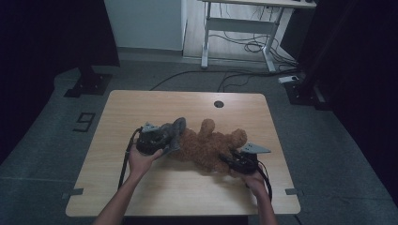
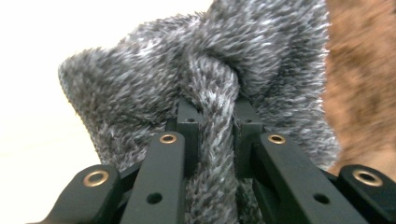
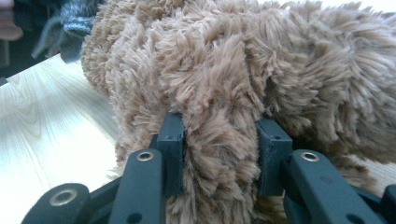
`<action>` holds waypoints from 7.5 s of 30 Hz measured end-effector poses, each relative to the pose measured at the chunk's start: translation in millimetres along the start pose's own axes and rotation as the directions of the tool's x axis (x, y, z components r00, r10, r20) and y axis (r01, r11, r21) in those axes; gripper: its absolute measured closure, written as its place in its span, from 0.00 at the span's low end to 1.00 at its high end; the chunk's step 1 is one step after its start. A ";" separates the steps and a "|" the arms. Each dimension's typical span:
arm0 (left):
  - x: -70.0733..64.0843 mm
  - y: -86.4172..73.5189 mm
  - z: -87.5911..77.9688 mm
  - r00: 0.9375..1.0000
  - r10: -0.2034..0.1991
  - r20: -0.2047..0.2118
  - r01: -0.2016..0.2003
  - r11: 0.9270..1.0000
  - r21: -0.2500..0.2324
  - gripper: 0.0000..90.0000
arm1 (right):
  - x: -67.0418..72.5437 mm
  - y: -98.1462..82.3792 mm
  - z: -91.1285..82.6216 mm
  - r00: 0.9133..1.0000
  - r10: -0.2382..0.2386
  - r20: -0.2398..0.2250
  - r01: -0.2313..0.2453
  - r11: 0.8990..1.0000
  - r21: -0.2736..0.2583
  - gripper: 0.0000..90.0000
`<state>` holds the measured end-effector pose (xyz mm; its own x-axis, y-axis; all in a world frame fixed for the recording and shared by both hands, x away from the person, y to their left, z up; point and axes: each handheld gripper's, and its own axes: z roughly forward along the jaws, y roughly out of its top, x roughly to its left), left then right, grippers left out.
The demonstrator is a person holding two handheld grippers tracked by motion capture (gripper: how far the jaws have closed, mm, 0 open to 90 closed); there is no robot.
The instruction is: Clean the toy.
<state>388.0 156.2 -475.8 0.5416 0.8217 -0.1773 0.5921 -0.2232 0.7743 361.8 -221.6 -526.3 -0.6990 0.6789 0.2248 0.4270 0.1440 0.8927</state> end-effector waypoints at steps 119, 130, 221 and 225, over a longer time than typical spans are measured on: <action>-36.3 5.6 -2.8 0.989 0.054 0.141 -0.054 0.999 0.001 0.87 | 13.1 -6.2 26.4 0.996 -0.057 0.073 0.054 0.998 0.044 0.56; -51.9 28.7 24.2 0.995 0.070 0.068 -0.070 0.998 -0.005 0.87 | -1.0 -4.3 30.7 0.979 -0.042 0.197 0.046 0.999 -0.015 0.64; -112.6 47.2 39.7 0.959 0.114 0.258 -0.138 0.987 0.076 0.86 | 2.1 -8.0 6.8 0.996 -0.083 -0.032 0.084 0.995 0.044 0.60; -90.9 36.2 28.8 0.972 0.073 0.223 -0.089 0.994 0.065 0.86 | 0.9 -8.3 6.5 0.996 -0.077 -0.041 0.079 0.996 0.044 0.61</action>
<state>377.3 58.4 -449.1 0.7024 0.6658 -0.2516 0.5790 -0.3289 0.7461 361.3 -217.4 -536.0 -0.7529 0.6355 0.1709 0.3952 0.2290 0.8896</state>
